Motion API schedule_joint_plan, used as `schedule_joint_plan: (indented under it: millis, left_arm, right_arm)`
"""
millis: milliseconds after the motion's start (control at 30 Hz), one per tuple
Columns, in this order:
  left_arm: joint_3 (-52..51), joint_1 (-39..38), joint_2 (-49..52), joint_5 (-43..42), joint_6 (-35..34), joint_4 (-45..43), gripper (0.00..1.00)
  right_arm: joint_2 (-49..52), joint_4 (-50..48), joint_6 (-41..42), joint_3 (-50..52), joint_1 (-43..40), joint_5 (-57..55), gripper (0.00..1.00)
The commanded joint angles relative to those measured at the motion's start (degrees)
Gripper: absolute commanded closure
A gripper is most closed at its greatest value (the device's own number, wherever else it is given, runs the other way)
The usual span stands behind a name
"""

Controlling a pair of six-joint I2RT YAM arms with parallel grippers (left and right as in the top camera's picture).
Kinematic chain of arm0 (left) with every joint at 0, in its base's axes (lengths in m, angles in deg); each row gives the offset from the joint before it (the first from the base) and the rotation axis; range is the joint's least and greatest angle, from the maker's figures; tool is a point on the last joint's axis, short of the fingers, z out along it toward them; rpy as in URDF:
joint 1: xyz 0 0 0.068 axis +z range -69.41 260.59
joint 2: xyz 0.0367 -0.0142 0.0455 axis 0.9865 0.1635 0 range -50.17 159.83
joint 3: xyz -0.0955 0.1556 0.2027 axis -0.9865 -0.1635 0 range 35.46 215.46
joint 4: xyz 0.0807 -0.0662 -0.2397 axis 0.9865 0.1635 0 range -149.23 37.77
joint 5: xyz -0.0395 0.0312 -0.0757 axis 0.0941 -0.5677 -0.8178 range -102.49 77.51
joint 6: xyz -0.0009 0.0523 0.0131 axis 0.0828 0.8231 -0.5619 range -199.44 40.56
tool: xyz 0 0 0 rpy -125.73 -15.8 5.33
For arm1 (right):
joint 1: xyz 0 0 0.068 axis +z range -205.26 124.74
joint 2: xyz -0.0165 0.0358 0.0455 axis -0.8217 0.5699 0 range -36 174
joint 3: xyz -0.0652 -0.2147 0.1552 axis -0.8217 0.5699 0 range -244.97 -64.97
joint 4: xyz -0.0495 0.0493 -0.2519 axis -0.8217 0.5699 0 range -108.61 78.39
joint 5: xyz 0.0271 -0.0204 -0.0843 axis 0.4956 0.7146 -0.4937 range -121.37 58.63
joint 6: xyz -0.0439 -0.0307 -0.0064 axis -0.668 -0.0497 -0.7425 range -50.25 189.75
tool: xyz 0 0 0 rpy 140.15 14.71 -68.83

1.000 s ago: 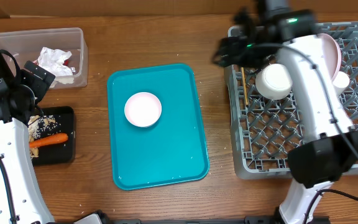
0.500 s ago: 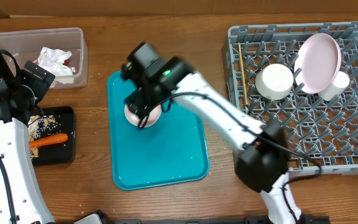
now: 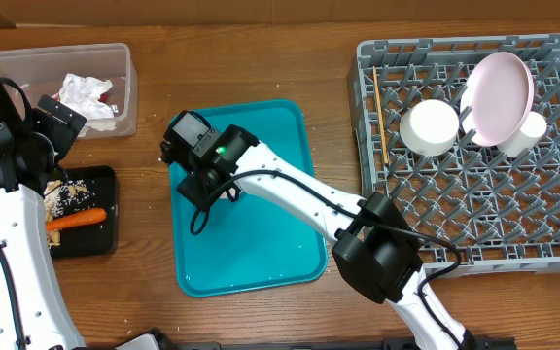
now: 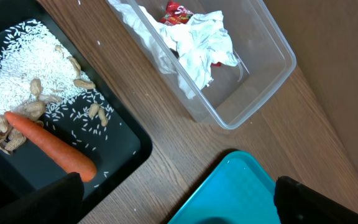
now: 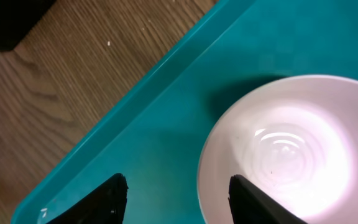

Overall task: Sort waste into correct bins and load items into the dishwasher rack
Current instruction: 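Move the right gripper to the pink bowl and grip its rim, then carry the pink bowl to the rack and set it down inverted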

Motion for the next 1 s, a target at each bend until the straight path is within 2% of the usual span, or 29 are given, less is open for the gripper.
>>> schedule_joint_plan:
  millis: [0, 167, 200, 267, 400, 500, 533, 733, 867, 967]
  left_arm:
    - [0.22, 0.20, -0.15, 0.81, -0.59, -0.07, 0.00]
    - [0.22, 0.20, -0.15, 0.81, -0.59, -0.07, 0.00]
    - [0.22, 0.20, -0.15, 0.81, -0.59, -0.04, 0.00]
    - [0.22, 0.20, -0.15, 0.81, -0.61, -0.04, 0.00]
    - [0.22, 0.20, -0.15, 0.81, -0.59, -0.07, 0.00]
    - [0.22, 0.20, -0.15, 0.81, -0.61, -0.04, 0.00]
    - [0.22, 0.20, -0.15, 0.81, -0.59, -0.07, 0.00]
    - [0.22, 0.20, -0.15, 0.81, -0.59, -0.04, 0.00]
    - [0.22, 0.20, -0.15, 0.81, -0.59, -0.07, 0.00]
    - [0.22, 0.20, -0.15, 0.81, -0.59, -0.04, 0.00]
  right_arm:
    - [0.72, -2.01, 0.00, 3.10, -0.07, -1.03, 0.44]
    - [0.72, -4.33, 1.44, 5.68, -0.07, -1.05, 0.47]
    - [0.72, -4.68, 1.64, 5.86, -0.07, -1.01, 0.53]
    - [0.72, -4.74, 1.70, 6.08, -0.07, -1.68, 0.58]
    - [0.72, -4.68, 1.81, 6.08, -0.11, -2.47, 0.84]
    - [0.70, -4.68, 3.48, 6.03, -0.37, -2.67, 0.91]
    - [0.70, -4.59, 4.33, 5.90, -0.63, -2.71, 0.96]
    - [-0.35, -1.18, 10.32, 2.54, -5.40, 1.01, 0.96]
    - [-5.16, 0.04, 11.34, 2.45, -10.23, 6.99, 0.96]
    - [-10.12, 2.62, 15.58, 2.45, -14.62, 8.15, 0.96]
